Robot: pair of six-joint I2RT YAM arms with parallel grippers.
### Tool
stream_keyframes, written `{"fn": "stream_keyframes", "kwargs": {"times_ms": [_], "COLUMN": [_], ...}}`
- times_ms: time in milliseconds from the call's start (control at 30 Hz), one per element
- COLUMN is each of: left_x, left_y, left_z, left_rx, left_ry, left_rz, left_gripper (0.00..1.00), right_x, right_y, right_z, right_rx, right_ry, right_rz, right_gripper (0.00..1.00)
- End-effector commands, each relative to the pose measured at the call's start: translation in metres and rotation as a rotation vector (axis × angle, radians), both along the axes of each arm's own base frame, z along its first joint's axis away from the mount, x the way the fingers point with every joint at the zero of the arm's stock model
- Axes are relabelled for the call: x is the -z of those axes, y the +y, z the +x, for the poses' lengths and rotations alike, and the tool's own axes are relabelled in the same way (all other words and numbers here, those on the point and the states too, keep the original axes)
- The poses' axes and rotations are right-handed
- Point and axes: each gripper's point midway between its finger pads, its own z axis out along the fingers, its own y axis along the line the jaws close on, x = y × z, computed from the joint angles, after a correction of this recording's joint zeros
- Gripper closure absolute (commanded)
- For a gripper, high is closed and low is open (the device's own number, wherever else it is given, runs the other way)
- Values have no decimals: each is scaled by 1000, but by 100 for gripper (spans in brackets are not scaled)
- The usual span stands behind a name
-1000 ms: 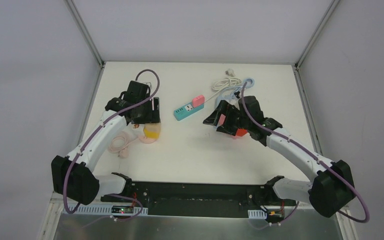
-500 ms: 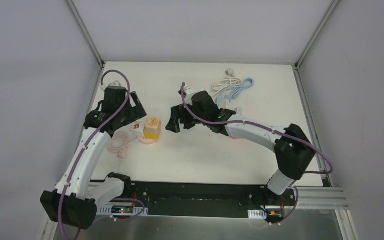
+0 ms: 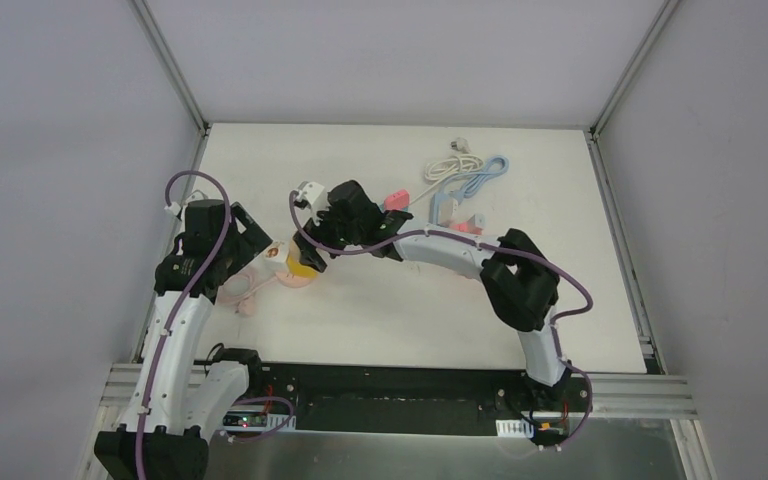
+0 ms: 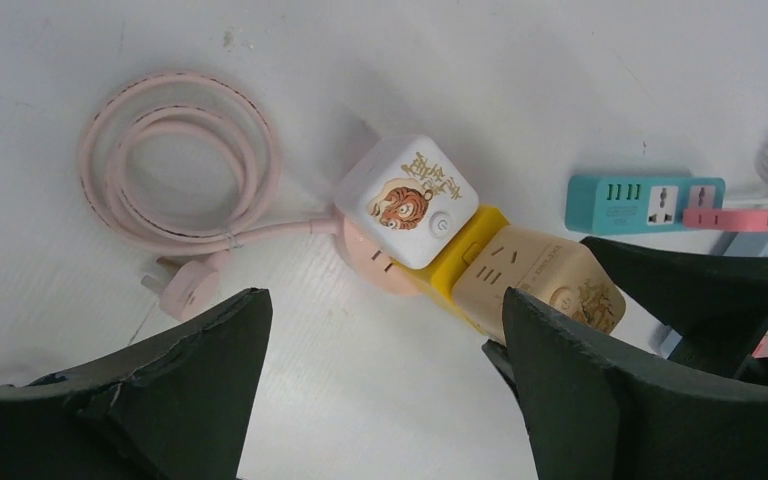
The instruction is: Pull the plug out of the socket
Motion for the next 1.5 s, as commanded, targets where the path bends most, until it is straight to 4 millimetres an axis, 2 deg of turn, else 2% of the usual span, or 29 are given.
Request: {"fn": "stream_keyframes", "kwargs": {"times_ms": [0, 133, 300, 400, 533, 633, 733, 833, 967, 1033, 1100, 1233, 1467], "left_x": [-3, -2, 5, 10, 26, 40, 48, 48, 50, 54, 59, 68, 78], "left_y": [15, 15, 14, 2, -22, -38, -64, -86, -100, -99, -97, -91, -99], "left_z": [-6, -6, -9, -5, -3, -2, 2, 6, 2, 0, -3, -9, -12], "left_rx": [-73, -73, -70, -14, 100, 159, 250, 326, 381, 375, 362, 342, 387], "left_ry": [3, 6, 20, 22, 71, 100, 76, 44, 57, 72, 80, 86, 87], "left_rz": [40, 38, 31, -12, -95, -162, -280, -366, -364, -351, -340, -315, -348], "left_gripper": [13, 13, 12, 12, 13, 16, 20, 21, 23, 25, 28, 35, 44], "right_x": [-10, 0, -5, -13, -21, -19, -22, -24, -22, -21, -22, -28, -41], "right_y": [17, 21, 16, 4, -13, -28, -35, -42, -42, -41, -40, -39, -31], "right_z": [12, 16, 4, -1, -17, -30, -40, -44, -48, -48, -46, -42, -55], "right_rx": [-102, -127, -144, -84, 0, 84, 160, 225, 236, 229, 223, 215, 76], "right_ry": [-76, -80, -60, -63, -77, -46, -10, 24, 82, 79, 64, 37, 45], "right_rz": [-40, -74, -65, -61, -48, -50, -18, -17, -48, -56, -62, -68, -13], "right_gripper": [8, 11, 28, 35, 37, 39, 38, 32, 8, 2, 2, 10, 20]}}
